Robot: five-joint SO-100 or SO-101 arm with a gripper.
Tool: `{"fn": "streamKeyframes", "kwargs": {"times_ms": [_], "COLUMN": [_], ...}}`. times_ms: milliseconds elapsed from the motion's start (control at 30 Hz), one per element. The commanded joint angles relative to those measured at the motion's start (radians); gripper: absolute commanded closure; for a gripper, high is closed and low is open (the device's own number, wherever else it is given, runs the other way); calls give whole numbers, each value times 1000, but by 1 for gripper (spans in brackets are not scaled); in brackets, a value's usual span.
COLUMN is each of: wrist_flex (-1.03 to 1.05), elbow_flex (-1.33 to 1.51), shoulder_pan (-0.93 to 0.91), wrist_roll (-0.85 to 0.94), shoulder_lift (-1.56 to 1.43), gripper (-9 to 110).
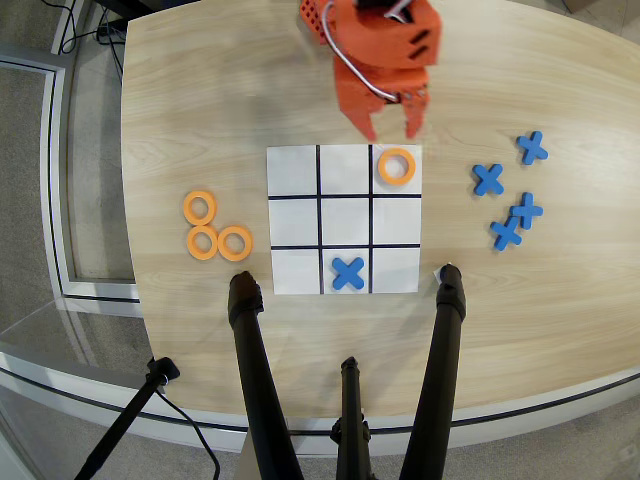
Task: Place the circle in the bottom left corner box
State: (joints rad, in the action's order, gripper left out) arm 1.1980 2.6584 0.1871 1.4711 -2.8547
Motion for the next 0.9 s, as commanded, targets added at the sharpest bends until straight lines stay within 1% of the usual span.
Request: {"fn": "streamKeyframes", "kwargs": {"times_ms": [0,167,200,300,600,667,733,800,867], "wrist_flex": [-2,11,12,11,95,100,100,101,103], "elbow_flex": [215,416,439,514,545,545,545,545,545], "shoulder_pan": [-84,-143,-153,-178,-227,-293,-403,-540,-730], "wrist_roll": [81,106,106,110,120,114,112,110,110], "shoulder_lift": [-227,-407,-426,-474,-502,-502,-502,-503,-515], "gripper": [85,86,88,102,101,101,101,101,101]}}
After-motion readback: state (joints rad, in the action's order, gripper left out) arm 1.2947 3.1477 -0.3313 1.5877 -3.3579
